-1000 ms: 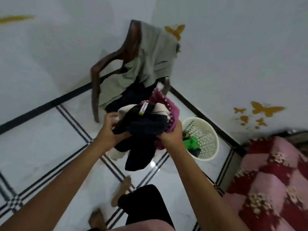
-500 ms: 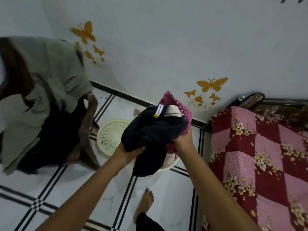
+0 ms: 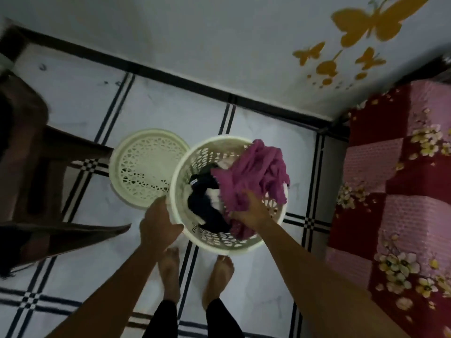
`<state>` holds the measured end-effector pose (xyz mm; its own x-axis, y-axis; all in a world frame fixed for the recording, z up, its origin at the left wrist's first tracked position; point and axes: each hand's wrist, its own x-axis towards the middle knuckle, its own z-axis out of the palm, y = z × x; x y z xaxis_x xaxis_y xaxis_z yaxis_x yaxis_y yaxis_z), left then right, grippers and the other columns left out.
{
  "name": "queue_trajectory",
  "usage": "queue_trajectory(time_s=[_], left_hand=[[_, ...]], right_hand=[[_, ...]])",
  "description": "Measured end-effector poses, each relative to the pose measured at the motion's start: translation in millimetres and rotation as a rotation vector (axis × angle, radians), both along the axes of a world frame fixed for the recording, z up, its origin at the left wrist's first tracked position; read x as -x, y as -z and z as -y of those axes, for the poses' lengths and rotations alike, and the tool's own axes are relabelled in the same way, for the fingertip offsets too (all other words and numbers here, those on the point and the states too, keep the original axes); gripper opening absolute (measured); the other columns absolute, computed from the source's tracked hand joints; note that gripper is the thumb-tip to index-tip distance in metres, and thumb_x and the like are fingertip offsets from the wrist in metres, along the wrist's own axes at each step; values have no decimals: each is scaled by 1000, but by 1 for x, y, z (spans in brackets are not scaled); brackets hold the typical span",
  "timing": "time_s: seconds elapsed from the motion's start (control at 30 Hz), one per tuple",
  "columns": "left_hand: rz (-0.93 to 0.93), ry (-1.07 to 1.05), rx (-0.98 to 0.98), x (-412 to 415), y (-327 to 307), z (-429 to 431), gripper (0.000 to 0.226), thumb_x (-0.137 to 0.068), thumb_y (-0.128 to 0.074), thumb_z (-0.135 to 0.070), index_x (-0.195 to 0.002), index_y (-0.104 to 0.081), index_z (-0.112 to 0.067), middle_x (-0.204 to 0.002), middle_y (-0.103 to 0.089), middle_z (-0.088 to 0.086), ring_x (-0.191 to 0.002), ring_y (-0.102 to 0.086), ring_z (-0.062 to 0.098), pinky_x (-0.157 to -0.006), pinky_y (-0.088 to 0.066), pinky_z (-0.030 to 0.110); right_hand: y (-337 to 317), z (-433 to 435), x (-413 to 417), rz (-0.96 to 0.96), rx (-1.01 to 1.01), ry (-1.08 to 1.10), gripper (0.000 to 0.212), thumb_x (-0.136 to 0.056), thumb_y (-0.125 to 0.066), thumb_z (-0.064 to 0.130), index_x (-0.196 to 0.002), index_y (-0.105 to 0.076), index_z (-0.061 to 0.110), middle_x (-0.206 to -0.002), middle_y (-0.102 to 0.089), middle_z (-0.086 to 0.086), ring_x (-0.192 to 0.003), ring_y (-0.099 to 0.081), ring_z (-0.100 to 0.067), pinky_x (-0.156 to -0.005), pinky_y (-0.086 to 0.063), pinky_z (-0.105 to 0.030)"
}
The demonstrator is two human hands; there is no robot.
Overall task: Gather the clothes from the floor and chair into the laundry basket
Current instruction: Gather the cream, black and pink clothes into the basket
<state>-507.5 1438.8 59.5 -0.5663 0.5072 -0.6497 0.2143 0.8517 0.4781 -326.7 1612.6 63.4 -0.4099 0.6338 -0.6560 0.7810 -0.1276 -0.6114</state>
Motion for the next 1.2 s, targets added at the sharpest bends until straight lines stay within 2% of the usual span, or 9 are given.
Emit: queue_trajectory(time_s=[0.13, 0.23, 0.37, 0.5, 0.6, 0.67, 0.77, 0.97, 1.2], left_hand=[[88, 127, 105, 29, 41, 6, 113, -49, -79, -41, -148, -31, -17, -147, -43, 8, -137, -40, 29, -111, -36, 49], [390, 65, 147, 24, 120, 27, 74, -63, -85, -25, -129, -51, -33, -127, -54, -6, -116, -52, 15, -101, -43, 42], [598, -329, 145, 8, 97, 0, 37, -86, -70, -13, -114, -53, -30, -106, -62, 2, -90, -60, 14, -78, -51, 31], [623, -488, 73, 10, 86, -18, 34, -98, -52, -14, -131, -45, -14, -124, -57, 13, -102, -60, 31, -65, -55, 33], [566, -530, 108, 7, 88, -20, 38, -98, -52, -14, -136, -46, -12, -133, -55, 18, -112, -59, 37, -57, -55, 33], [569, -577, 93, 7, 84, -24, 38, -98, -52, -11, -135, -47, -11, -132, -55, 19, -113, -58, 39, -61, -55, 36], [569, -655, 85, 9, 82, -31, 38, -96, -54, -11, -134, -49, -9, -130, -56, 21, -115, -58, 42, -56, -57, 36], [515, -601, 80, 43, 86, -56, 29, -95, -55, -14, -123, -59, -4, -122, -61, 24, -103, -62, 41, -57, -56, 37], [437, -552, 34, 90, 80, -102, 24, -92, -61, -15, -115, -61, -8, -102, -64, 19, -88, -62, 34, -59, -54, 41]], right_hand=[[53, 17, 0, 90, 69, 47, 45, -79, -76, 17, -121, -61, 14, -110, -62, 1, -104, -58, -19, -86, -45, -25], [73, 17, -15, 240, -387, -88, 27, -83, -62, 21, -109, -65, 14, -108, -67, -8, -100, -62, -30, -87, -50, -38], [70, -21, -34, 354, -798, 49, 46, -84, -57, 25, -129, -51, 13, -133, -54, -13, -121, -52, -32, -97, -46, -50], [78, -95, -32, 224, -578, 378, 70, -89, -64, 23, -148, -27, 16, -150, -38, -14, -132, -46, -31, -105, -42, -46], [80, -139, -25, 371, -488, 187, 30, -90, -55, 15, -120, -59, 13, -105, -68, -13, -97, -67, -33, -80, -55, -40], [70, -148, -16, 533, -671, -39, 19, -88, -49, 6, -94, -66, 7, -78, -61, -9, -74, -64, -31, -60, -45, -33], [63, -136, -2, 310, -946, -84, 20, -80, -55, 6, -90, -71, 12, -80, -68, -8, -72, -64, -30, -59, -47, -31], [88, -31, 13, 28, 63, -373, 19, -85, -60, 12, -104, -59, 15, -96, -62, 4, -79, -57, -11, -71, -49, -21], [79, 19, -13, -15, -236, -412, 74, -73, -49, 79, -122, -61, 25, -119, -69, 5, -112, -61, -15, -102, -45, -37]])
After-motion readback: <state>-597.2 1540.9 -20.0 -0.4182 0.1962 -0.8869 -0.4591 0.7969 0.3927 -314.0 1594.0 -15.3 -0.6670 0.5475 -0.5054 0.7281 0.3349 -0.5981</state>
